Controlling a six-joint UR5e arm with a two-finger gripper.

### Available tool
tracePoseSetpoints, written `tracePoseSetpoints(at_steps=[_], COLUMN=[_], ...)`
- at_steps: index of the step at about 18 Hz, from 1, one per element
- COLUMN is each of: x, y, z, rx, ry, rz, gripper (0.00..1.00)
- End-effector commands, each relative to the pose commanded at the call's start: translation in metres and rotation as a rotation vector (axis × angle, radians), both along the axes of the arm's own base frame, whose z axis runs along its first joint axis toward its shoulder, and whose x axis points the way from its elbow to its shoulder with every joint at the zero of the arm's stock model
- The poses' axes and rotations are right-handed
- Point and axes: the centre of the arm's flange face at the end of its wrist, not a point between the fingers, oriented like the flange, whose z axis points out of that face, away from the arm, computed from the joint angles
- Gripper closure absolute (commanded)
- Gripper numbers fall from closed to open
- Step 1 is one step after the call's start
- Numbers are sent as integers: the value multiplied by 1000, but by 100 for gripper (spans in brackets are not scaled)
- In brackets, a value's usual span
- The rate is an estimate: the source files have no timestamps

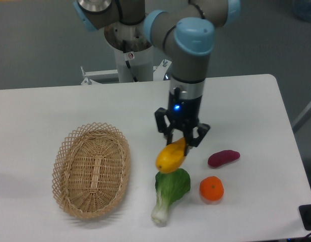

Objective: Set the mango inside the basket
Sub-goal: 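Carry the held mango over the wicker basket and lower it inside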

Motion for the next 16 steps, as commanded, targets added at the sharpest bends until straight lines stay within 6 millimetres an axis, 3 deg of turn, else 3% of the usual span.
tracePoseSetpoints(at_steps=[5, 8, 12, 16], x=[65, 95, 131, 154], y=[31, 50, 65, 76], z=[-53, -77, -92, -109], rx=[-85, -147, -180, -205], ry=[-12, 9, 11, 0], rz=[-69, -116, -140, -186], gripper=[62, 62, 62, 62])
